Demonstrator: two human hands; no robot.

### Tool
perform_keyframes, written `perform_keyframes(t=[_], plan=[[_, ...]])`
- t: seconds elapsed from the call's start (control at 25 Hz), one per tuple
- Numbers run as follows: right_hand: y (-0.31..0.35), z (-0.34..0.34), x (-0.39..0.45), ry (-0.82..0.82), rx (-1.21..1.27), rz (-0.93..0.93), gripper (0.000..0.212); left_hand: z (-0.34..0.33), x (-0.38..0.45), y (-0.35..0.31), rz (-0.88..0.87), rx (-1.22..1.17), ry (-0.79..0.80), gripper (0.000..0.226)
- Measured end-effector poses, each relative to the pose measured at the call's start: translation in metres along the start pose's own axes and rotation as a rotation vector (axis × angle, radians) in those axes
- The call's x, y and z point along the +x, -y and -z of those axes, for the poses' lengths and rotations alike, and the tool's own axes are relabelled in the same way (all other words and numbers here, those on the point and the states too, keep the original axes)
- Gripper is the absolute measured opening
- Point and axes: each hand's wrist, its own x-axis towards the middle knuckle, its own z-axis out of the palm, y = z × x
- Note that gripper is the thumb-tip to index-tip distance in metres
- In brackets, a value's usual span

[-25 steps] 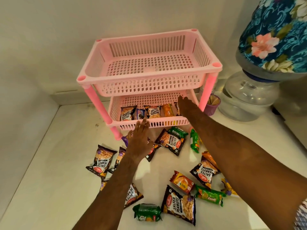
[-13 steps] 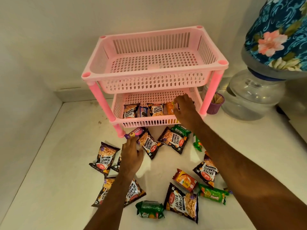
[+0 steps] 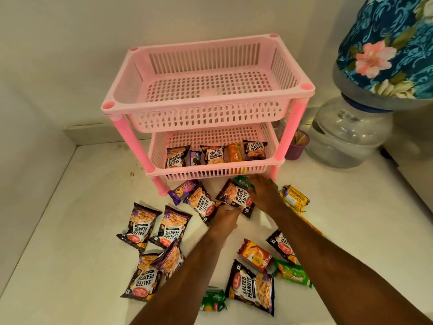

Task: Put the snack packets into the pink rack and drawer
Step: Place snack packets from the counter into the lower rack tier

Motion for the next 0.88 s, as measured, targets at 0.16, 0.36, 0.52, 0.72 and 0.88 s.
perform_keyframes(t=[0.16, 0.36, 0.52, 0.72, 0.88], plan=[[-0.001, 0.001, 0.010, 0.081, 0.000, -0.048, 0.023, -0.025, 0.011, -0.012, 0.056, -0.197, -0.105, 0.041], [-0.004, -0.005, 0.000, 0.050, -0.003, -0.095, 0.034, -0.035, 0.018, -0.007, 0.077, -0.337, -0.145, 0.042], [-0.007, -0.006, -0.007, 0.107, 0.091, -0.162, 0.036, -0.036, 0.030, 0.006, 0.127, -0.356, -0.154, 0.052], [-0.004, -0.006, -0.018, 0.106, 0.152, -0.193, 0.037, -0.037, 0.028, 0.029, 0.129, -0.294, -0.110, 0.031], [-0.004, 0.006, -0.030, 0.107, 0.248, -0.226, 0.038, -0.027, 0.012, 0.038, 0.090, -0.436, -0.028, 0.035]])
